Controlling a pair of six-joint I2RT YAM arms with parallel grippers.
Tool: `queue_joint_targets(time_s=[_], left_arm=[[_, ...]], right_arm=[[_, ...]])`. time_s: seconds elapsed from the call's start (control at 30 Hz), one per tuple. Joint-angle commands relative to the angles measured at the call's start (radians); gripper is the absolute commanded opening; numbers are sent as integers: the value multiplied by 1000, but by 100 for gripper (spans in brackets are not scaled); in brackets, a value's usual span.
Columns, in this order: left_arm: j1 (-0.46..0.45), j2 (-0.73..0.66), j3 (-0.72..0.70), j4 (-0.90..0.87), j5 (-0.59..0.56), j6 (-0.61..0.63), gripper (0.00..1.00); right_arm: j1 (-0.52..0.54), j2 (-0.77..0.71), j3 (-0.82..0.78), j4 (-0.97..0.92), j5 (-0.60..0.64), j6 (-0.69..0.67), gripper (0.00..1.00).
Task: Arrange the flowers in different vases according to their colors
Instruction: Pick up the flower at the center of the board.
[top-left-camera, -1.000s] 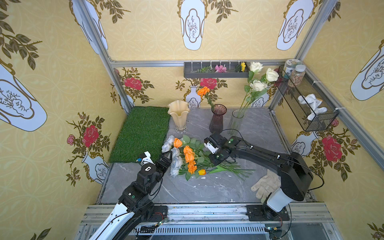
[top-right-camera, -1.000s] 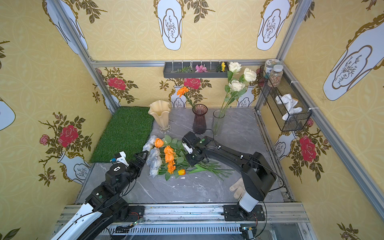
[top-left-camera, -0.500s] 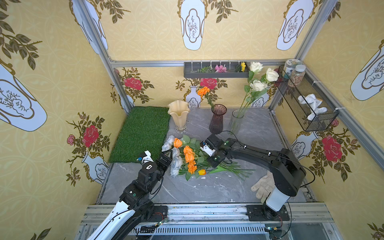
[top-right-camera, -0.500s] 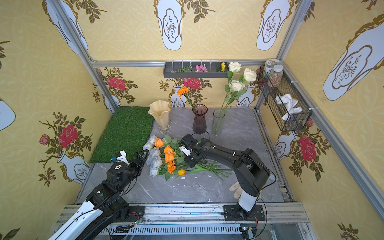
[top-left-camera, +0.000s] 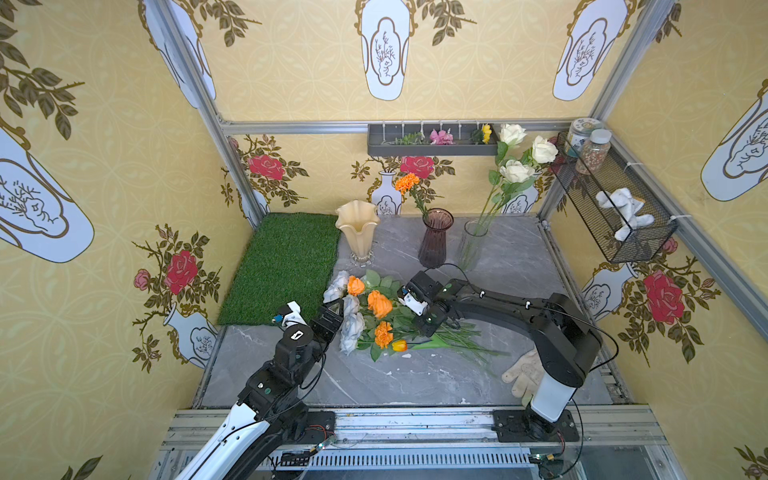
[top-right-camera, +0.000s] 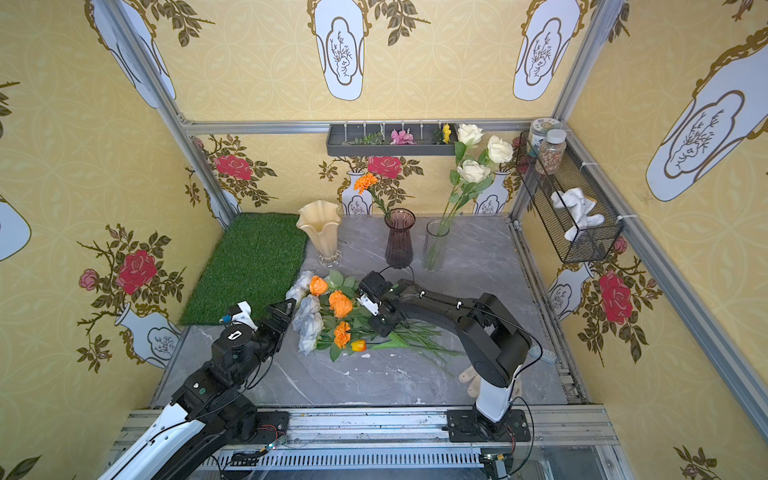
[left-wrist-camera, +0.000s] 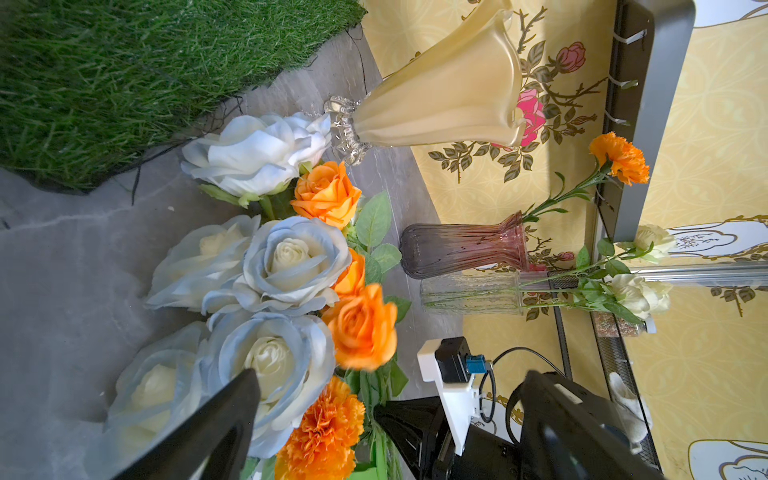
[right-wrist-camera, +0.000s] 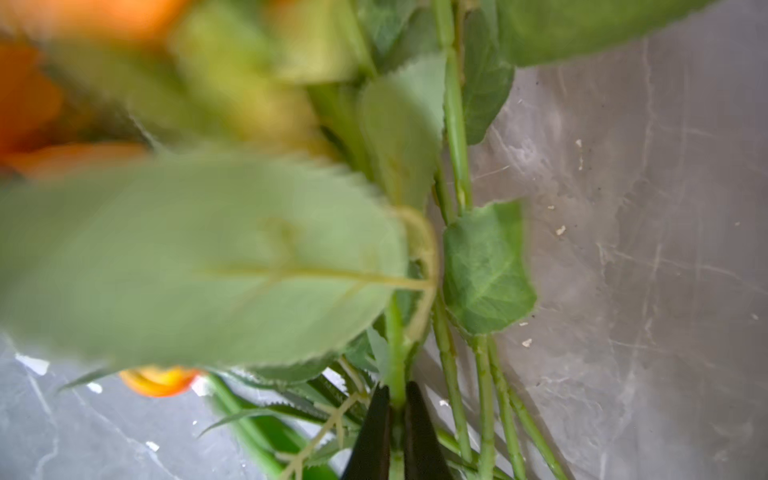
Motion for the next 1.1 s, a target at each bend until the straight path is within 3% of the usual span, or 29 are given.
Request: queue_joint_targets(time_s=[0.0,0.13,0.5,0.73,1.07], left_arm=[[1,3,0,7,-7,0,100],[1,14,2,12,-6,1,100],[1,-6,1,1,-4,0,100],[1,-28,-2,-14,-4,0,100],[1,-43,-10,-14,-8,2,100]], right_arm=[[14,-34,9,11,74,-54,6],[28,-89,14,14,122,-121,0],[2,-240,26,102,124,-133,0],[-126,-379,-12,347,5,-51,0],[-269,-513,1,770,-40,148,0]])
